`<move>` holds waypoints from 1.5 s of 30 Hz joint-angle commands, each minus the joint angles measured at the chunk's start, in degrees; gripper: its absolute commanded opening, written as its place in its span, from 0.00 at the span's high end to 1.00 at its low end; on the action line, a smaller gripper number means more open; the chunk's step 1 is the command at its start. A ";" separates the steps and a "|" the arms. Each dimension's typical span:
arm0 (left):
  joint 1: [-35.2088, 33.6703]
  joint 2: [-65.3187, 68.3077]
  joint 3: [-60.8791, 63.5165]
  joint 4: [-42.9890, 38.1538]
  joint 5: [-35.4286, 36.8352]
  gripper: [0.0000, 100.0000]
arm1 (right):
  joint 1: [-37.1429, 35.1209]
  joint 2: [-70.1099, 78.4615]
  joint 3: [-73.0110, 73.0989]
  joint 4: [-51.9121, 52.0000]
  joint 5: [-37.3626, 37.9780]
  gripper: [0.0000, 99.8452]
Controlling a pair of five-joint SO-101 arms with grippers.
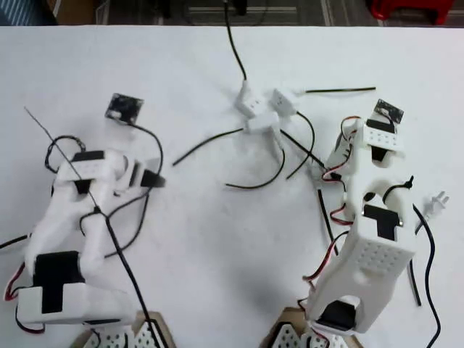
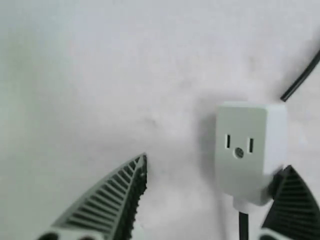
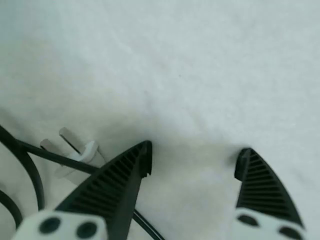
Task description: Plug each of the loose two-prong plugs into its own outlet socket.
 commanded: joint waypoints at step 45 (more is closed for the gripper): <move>-5.32 31.08 -41.85 23.47 -6.07 0.71 | -1.19 -0.66 -0.62 -1.54 0.62 0.73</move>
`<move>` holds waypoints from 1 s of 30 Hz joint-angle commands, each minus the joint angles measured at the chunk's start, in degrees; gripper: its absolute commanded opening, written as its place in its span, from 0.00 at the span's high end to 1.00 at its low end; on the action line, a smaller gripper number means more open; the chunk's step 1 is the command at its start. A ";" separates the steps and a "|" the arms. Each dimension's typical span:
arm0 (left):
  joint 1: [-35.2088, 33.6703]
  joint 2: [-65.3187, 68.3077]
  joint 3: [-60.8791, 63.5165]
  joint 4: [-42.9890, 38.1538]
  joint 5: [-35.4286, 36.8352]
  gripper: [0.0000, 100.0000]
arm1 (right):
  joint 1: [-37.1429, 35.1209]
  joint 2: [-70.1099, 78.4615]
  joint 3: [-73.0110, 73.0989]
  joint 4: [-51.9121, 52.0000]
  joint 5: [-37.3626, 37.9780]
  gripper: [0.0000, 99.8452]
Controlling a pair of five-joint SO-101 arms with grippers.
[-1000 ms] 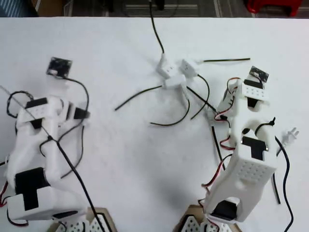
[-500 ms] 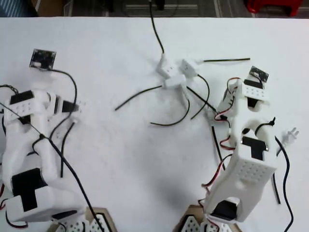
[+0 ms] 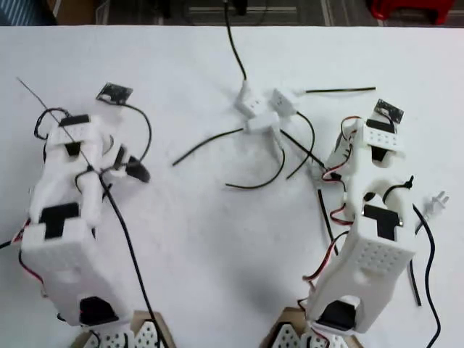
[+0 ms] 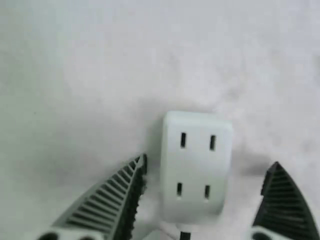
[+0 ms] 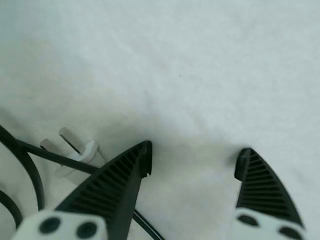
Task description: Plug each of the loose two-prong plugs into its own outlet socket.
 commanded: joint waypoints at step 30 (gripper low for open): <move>34.95 -0.92 -0.09 7.74 11.08 0.98 | -1.27 -0.66 -0.62 -1.80 0.26 0.73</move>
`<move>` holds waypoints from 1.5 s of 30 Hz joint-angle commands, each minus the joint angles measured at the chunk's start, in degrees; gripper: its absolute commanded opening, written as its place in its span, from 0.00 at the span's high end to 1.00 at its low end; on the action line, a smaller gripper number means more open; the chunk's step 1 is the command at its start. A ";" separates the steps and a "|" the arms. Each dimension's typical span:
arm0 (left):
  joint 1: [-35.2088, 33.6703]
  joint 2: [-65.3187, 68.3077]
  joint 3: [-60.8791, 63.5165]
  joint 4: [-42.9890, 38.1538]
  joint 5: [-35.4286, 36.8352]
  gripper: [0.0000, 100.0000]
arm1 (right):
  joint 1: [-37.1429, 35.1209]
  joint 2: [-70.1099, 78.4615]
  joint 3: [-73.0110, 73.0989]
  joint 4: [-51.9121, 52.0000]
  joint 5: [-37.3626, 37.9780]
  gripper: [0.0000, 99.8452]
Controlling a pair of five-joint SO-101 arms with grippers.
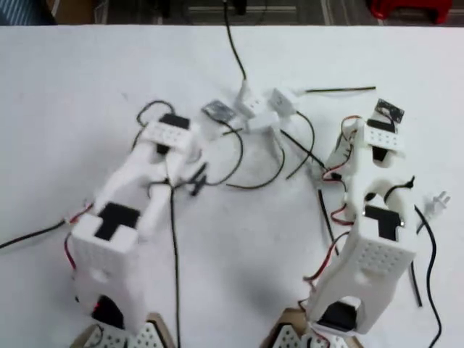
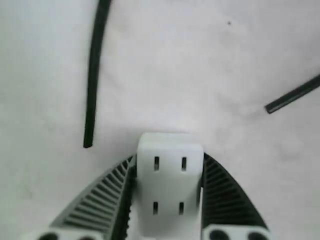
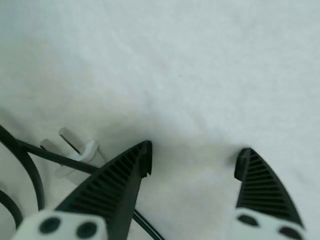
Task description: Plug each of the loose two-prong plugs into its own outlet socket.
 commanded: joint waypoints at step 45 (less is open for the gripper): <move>3.91 -21.93 18.11 -11.25 4.66 0.42 | -2.07 -13.58 -9.32 8.84 0.62 0.73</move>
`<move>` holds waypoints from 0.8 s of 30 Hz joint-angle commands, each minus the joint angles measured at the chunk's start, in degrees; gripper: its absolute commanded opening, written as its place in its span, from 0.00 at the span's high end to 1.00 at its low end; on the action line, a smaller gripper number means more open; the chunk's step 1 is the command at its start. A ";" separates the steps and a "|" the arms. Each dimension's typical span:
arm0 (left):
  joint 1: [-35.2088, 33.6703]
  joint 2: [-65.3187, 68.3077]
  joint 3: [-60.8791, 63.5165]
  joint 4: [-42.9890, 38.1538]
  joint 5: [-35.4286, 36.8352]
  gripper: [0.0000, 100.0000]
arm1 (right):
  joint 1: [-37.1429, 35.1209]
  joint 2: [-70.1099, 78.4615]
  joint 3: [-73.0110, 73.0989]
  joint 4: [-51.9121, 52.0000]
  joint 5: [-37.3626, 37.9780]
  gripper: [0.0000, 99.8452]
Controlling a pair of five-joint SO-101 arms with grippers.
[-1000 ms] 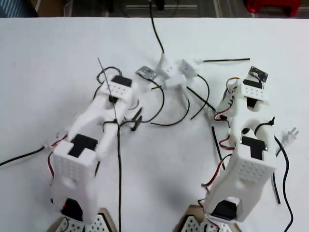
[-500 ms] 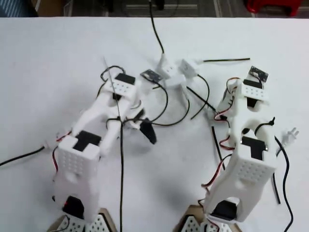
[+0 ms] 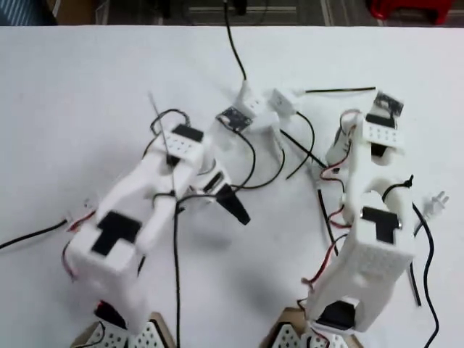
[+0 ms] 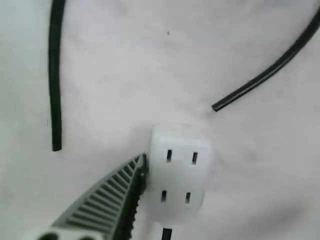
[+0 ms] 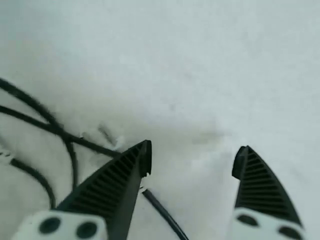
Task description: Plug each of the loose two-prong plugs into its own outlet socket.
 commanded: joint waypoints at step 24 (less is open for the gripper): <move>-5.49 -22.11 28.22 -31.38 13.54 0.42 | 22.64 -18.15 1.32 18.86 21.98 0.73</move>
